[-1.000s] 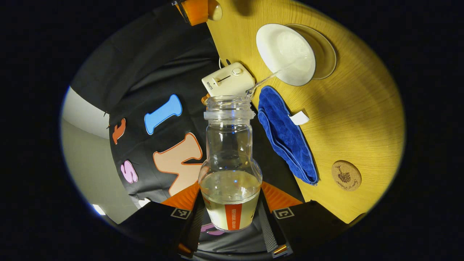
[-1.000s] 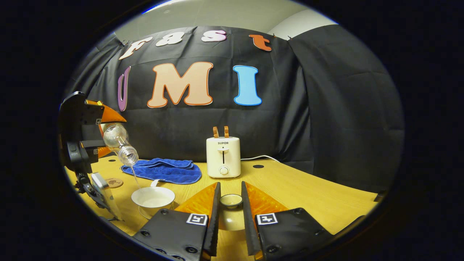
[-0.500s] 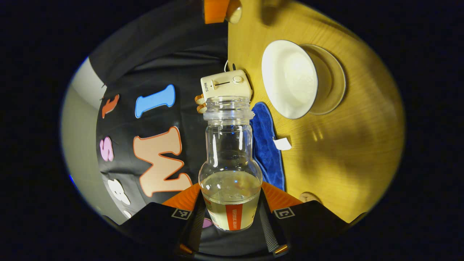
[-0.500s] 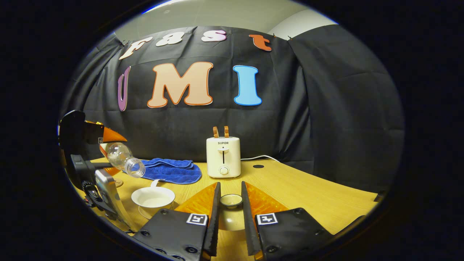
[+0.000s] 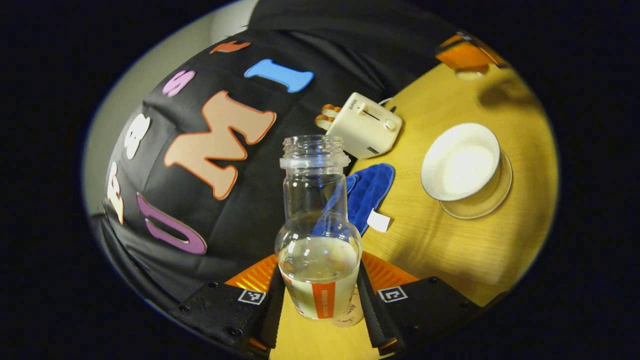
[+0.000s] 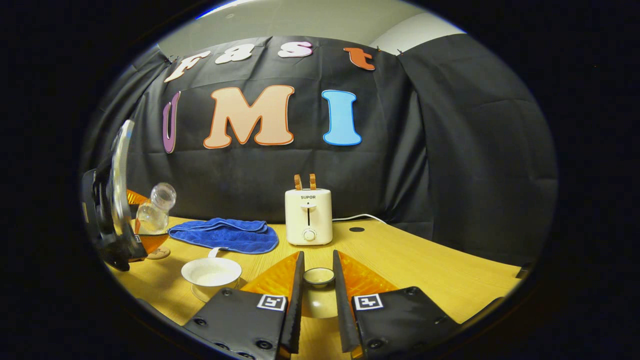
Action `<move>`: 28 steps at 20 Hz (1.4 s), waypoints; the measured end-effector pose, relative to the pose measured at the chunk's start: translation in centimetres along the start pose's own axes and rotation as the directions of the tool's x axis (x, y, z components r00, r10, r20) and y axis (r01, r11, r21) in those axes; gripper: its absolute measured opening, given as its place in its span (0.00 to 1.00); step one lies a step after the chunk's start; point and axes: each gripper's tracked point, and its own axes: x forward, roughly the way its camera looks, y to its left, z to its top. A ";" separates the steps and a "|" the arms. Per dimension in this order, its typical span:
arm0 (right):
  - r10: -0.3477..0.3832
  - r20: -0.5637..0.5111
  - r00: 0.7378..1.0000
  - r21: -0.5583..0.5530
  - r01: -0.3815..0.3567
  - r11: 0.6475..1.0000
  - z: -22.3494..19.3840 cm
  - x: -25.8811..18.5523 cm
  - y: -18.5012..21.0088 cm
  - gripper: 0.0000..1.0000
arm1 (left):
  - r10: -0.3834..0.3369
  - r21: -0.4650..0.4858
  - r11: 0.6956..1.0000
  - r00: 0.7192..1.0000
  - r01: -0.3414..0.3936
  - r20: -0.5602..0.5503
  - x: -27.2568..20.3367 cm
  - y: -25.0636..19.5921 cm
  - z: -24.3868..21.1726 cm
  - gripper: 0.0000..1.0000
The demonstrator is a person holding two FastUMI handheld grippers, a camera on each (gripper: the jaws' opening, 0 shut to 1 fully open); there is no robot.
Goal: Open the teacup lid with one hand, grasp the water bottle and pour water into the teacup with the other hand; after pouring, place the water bottle on the coaster and then close the teacup lid.
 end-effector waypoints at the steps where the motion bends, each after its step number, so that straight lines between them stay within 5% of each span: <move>1: 0.000 0.000 1.000 0.000 0.000 1.000 -0.1 0.0 0.0 0.35 | -0.001 -0.086 0.996 1.000 0.001 -0.001 0.0 0.3 -0.3 0.66; 5: 0.000 0.000 1.000 0.000 0.000 1.000 -0.1 -0.1 0.0 0.35 | -0.020 -0.436 0.900 1.000 0.021 0.005 0.8 1.5 -1.4 0.66; 9: 0.001 0.001 1.000 0.000 -0.001 1.000 -0.1 -0.1 -0.1 0.34 | 0.021 -0.625 0.780 0.999 0.002 0.029 1.8 3.7 -3.1 0.66; 12: 0.001 0.001 1.000 -0.001 -0.001 1.000 0.0 -0.1 -0.1 0.35 | 0.062 -0.641 0.767 0.998 -0.035 0.020 2.0 5.4 -4.9 0.66; 20: -0.002 0.002 1.000 -0.001 0.002 1.000 0.0 -0.1 -0.1 0.35 | 0.032 -0.724 0.688 0.999 -0.038 -0.022 2.8 5.0 -7.3 0.66; 28: -0.002 0.003 1.000 -0.001 0.002 1.000 0.1 0.0 -0.1 0.35 | 0.039 -0.752 0.658 0.999 -0.035 -0.012 2.6 4.9 -7.6 0.71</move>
